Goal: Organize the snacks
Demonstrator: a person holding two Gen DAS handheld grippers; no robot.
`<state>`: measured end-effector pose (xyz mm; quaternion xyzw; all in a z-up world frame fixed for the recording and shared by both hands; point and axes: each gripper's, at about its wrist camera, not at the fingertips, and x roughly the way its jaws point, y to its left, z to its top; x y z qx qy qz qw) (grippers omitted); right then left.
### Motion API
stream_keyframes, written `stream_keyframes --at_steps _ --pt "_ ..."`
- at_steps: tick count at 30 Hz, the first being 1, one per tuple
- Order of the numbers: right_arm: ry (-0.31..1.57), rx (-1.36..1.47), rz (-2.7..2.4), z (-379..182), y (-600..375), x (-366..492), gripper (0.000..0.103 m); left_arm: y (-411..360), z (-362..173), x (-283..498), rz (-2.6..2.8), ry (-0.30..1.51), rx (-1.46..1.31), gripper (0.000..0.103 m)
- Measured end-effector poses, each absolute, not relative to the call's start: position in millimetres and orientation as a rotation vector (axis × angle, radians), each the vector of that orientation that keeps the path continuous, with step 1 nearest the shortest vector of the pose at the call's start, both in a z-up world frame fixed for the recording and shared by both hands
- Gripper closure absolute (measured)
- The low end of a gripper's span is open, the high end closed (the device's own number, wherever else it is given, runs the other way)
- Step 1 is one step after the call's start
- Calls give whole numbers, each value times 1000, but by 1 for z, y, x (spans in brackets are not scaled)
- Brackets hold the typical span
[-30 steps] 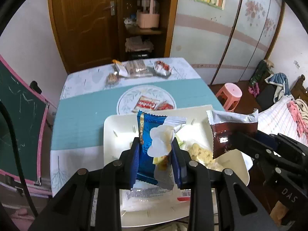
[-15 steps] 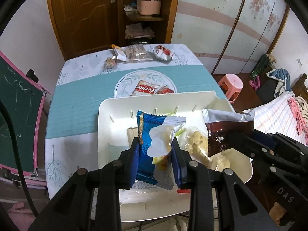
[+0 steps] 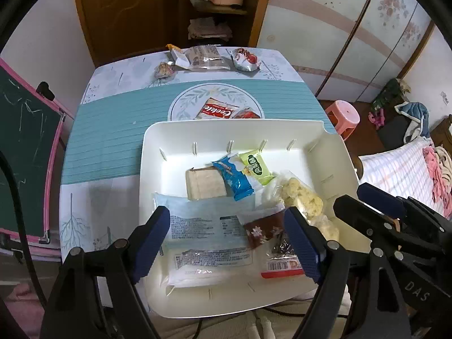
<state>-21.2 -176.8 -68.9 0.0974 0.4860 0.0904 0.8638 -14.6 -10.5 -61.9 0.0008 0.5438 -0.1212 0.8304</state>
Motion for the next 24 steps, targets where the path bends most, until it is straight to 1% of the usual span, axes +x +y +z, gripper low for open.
stream_keyframes --at_steps 24 --pt "1078 207 200 -81 -175 -13 54 -7 -70 -5 -234 1203 1 21"
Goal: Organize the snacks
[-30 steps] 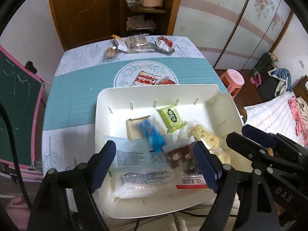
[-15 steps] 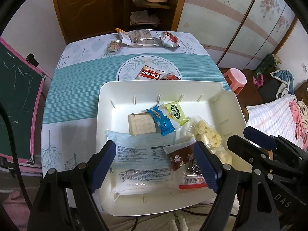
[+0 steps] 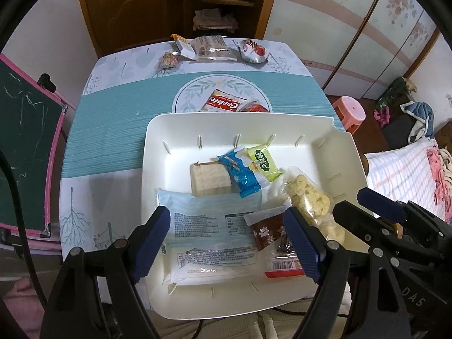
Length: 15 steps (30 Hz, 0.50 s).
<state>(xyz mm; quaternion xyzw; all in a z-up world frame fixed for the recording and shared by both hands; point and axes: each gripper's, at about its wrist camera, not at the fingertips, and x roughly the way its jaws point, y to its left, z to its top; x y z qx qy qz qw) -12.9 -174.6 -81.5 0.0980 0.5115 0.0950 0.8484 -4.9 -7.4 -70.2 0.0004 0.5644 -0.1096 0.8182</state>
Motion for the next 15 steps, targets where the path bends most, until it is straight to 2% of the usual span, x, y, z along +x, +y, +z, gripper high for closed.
stream_keyframes --at_steps 15 --pt "1145 225 176 -99 -179 20 54 -5 -65 28 -188 1144 61 21"
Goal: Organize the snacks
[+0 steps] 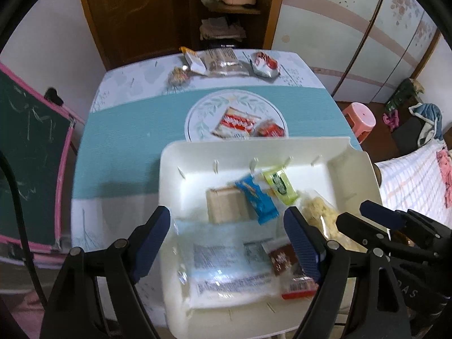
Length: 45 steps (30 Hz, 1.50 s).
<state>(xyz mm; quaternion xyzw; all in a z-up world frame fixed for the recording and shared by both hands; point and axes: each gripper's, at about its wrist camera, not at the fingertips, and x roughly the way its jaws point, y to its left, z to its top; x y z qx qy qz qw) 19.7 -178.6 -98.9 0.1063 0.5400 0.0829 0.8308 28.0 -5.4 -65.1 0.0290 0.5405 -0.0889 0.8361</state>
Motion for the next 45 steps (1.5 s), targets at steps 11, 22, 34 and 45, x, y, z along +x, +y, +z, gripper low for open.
stream_keyframes --at_steps 11,22,34,45 --pt "1073 181 215 -64 -182 64 54 -15 -23 85 -180 967 212 21" --pt "1127 189 221 -66 -192 158 48 -28 -5 162 -219 876 260 21" --pt "1399 268 215 -171 -193 219 48 -41 -120 232 -294 1227 182 21" --pt "1544 397 230 -222 -191 233 48 -43 -169 250 -279 1357 150 22"
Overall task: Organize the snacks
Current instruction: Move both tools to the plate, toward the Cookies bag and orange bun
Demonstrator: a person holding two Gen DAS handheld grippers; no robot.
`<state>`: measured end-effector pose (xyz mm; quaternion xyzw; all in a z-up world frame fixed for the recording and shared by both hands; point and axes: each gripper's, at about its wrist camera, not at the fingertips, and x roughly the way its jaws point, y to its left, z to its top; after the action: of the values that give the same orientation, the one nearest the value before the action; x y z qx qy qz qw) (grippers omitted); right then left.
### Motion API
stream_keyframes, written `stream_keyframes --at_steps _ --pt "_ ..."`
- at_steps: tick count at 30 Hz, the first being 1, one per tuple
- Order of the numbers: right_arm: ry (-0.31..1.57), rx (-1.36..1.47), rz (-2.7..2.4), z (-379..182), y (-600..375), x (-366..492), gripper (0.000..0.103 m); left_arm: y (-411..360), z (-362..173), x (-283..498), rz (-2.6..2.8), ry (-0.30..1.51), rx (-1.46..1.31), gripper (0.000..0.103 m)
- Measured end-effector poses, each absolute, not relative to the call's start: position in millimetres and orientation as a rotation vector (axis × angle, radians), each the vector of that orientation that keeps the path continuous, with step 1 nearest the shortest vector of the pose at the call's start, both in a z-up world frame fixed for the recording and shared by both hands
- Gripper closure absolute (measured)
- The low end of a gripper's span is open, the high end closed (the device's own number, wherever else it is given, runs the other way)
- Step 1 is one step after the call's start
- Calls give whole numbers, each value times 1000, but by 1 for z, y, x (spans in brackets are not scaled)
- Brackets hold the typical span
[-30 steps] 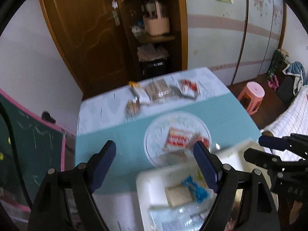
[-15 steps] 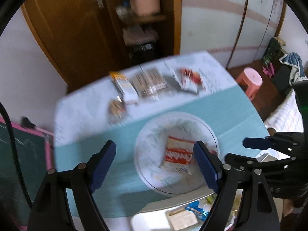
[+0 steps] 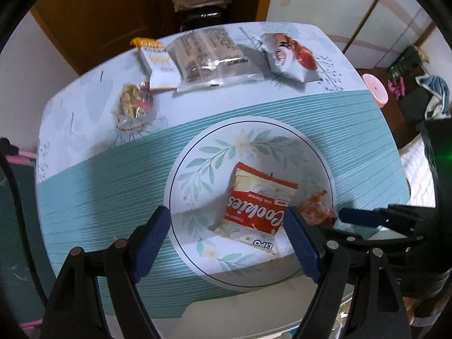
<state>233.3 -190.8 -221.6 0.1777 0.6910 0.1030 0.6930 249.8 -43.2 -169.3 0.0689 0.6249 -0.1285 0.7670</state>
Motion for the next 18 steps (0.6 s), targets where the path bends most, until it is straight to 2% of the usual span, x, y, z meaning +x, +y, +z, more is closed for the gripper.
stream_keyframes --at_steps 18 --pt "1529 288 298 -230 -156 244 45 -20 -187 265 -239 1419 53 22"
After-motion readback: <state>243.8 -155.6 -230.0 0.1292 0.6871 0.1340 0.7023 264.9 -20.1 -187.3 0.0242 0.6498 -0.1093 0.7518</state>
